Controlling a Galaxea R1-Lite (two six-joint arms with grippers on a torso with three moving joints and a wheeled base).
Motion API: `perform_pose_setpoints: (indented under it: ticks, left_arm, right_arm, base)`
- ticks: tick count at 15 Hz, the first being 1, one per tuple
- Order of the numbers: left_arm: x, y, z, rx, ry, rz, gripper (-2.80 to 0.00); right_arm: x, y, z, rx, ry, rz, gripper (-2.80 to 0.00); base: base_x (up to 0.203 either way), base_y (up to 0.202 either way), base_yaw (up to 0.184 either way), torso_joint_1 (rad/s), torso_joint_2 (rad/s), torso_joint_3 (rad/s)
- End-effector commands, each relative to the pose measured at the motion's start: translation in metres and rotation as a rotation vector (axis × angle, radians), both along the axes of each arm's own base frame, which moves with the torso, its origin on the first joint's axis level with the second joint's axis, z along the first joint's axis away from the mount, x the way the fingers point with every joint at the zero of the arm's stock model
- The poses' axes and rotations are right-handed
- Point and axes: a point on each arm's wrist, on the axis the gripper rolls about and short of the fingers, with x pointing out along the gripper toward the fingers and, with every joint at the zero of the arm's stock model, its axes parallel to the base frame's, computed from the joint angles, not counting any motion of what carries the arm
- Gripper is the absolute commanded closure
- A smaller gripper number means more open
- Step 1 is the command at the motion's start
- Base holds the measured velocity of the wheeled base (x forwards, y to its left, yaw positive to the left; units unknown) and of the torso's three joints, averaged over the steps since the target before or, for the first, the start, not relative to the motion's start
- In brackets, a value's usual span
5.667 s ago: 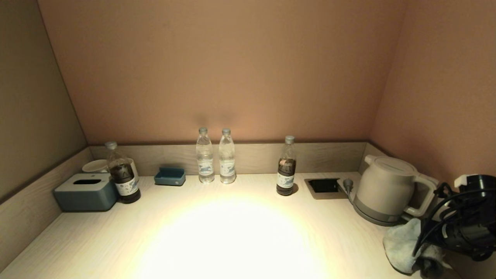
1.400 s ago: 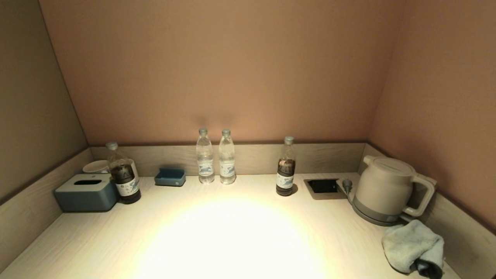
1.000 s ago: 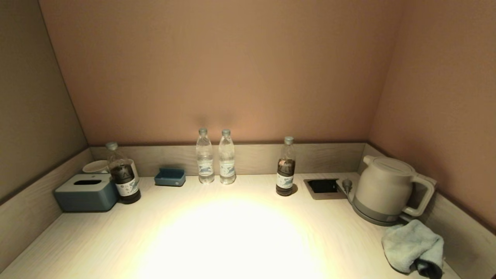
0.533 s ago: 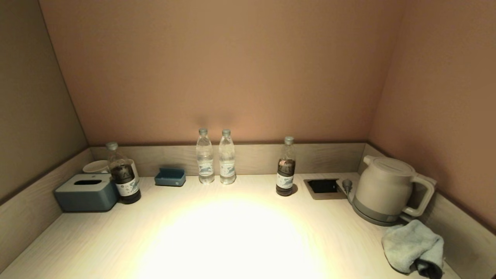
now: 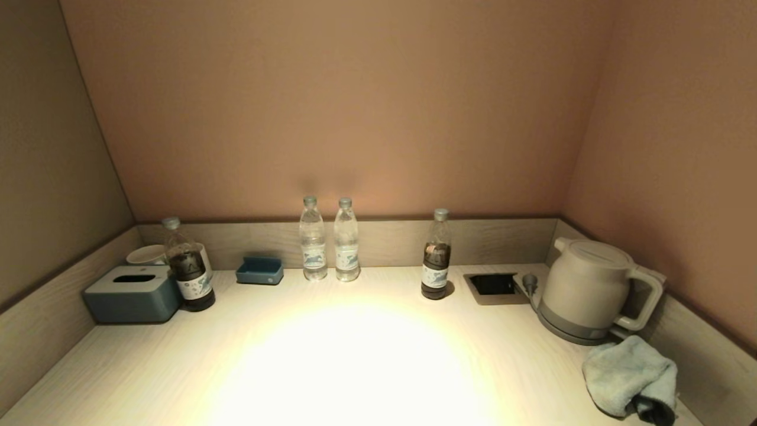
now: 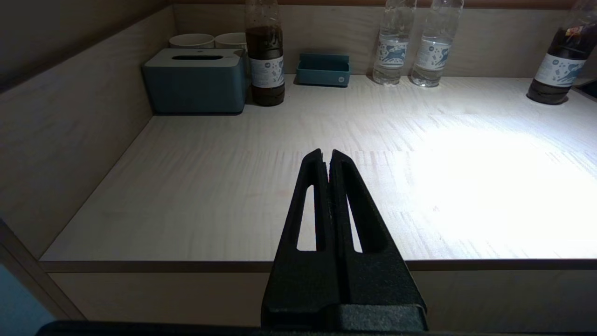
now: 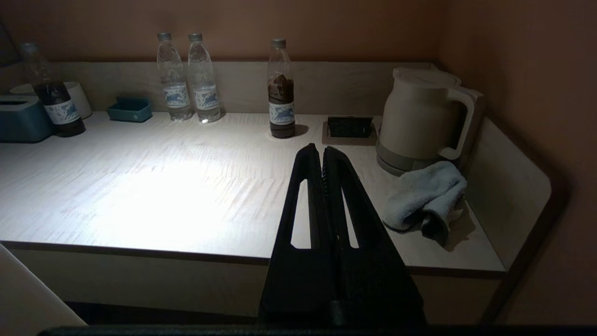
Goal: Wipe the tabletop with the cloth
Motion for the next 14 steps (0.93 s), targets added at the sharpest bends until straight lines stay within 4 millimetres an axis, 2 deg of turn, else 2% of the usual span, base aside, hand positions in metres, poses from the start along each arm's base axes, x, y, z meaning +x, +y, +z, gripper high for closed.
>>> perform_pose_setpoints:
  ticks: [1, 7, 9, 14]
  left_arm:
    - [0.0, 0.0, 0.0, -0.001, 0.0, 0.0, 0.0]
    - [0.0, 0.0, 0.0, -0.001, 0.001, 0.0, 0.0]
    - [0.0, 0.0, 0.0, -0.001, 0.0, 0.0, 0.0]
    - [0.0, 0.0, 0.0, -0.001, 0.0, 0.0, 0.0]
  right_arm:
    - [-0.001, 0.0, 0.002, 0.0, -0.03, 0.0, 0.0]
    - [0.003, -0.001, 0.01, 0.009, -0.141, -0.057, 0.0]
    - [0.013, -0.003, 0.015, 0.008, -0.298, -0.108, 0.0]
    - [0.038, -0.004, -0.005, -0.041, -0.362, -0.181, 0.0]
  base:
    - [0.0, 0.0, 0.0, 0.0, 0.0, 0.0]
    - [0.0, 0.0, 0.0, 0.0, 0.0, 0.0]
    - [0.0, 0.0, 0.0, 0.0, 0.0, 0.0]
    - [0.0, 0.0, 0.0, 0.0, 0.0, 0.0]
